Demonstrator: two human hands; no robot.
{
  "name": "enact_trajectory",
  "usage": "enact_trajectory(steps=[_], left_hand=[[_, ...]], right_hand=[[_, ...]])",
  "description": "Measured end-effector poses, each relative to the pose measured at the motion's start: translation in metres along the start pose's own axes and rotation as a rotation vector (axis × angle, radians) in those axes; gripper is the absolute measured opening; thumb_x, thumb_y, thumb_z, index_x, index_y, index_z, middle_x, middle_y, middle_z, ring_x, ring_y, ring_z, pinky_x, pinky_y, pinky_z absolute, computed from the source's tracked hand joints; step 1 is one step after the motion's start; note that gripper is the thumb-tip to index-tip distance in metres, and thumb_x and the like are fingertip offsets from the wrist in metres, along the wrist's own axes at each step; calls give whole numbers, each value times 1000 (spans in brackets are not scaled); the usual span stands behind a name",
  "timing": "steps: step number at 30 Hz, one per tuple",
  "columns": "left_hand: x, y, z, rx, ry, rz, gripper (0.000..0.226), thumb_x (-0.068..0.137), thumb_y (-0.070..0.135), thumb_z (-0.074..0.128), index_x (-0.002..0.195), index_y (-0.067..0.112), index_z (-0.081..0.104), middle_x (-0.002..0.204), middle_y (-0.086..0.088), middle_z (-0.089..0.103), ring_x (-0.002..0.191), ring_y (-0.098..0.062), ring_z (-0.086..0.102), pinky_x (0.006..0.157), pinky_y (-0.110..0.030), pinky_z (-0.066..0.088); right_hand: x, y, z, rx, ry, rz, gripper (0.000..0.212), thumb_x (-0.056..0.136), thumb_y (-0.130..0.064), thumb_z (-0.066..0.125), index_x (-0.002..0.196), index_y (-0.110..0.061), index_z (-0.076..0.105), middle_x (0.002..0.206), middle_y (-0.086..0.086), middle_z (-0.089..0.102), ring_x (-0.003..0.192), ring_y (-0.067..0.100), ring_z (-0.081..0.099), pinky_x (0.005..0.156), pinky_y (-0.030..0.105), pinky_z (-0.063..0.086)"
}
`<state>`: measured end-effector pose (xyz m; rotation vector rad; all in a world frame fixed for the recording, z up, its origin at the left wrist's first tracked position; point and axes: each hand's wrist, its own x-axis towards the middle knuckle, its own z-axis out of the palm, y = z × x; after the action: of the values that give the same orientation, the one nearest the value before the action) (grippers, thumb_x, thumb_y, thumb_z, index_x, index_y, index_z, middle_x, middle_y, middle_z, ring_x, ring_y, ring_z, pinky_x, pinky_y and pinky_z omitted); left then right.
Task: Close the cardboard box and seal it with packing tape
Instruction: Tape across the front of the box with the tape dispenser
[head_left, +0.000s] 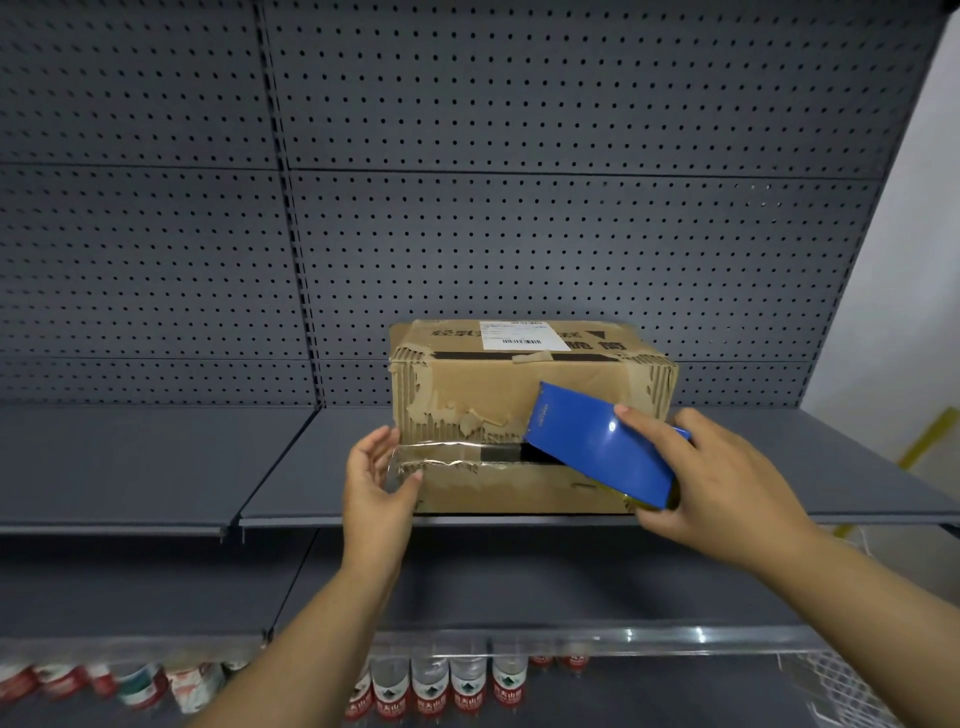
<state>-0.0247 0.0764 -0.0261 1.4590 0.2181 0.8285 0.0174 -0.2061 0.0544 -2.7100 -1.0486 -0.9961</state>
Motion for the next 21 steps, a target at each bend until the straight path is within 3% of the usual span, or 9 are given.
enact_trajectory(steps=[13, 18, 21], left_hand=[[11, -2, 10, 51, 120, 28, 53, 81, -7, 63, 120, 24, 43, 124, 5, 53, 113, -5, 50, 100, -22, 37], [15, -5, 11, 12, 126, -2, 55, 83, -7, 61, 123, 24, 42, 126, 6, 51, 113, -4, 49, 91, -10, 35], [18, -7, 10, -10, 98, -30, 56, 83, -7, 60, 128, 20, 41, 128, 5, 50, 117, -10, 49, 101, -22, 37]], right_hand=[[-2, -1, 7, -14, 33, -6, 99, 38, -36, 83, 128, -21, 44, 73, 6, 54, 49, 23, 52, 50, 21, 28], [-4, -1, 13, -18, 48, -18, 100, 38, -36, 84, 128, -21, 43, 74, 8, 56, 50, 23, 53, 51, 22, 32], [-5, -2, 16, -32, 51, -27, 102, 38, -38, 84, 128, -20, 42, 76, 9, 57, 51, 23, 54, 46, 25, 42]])
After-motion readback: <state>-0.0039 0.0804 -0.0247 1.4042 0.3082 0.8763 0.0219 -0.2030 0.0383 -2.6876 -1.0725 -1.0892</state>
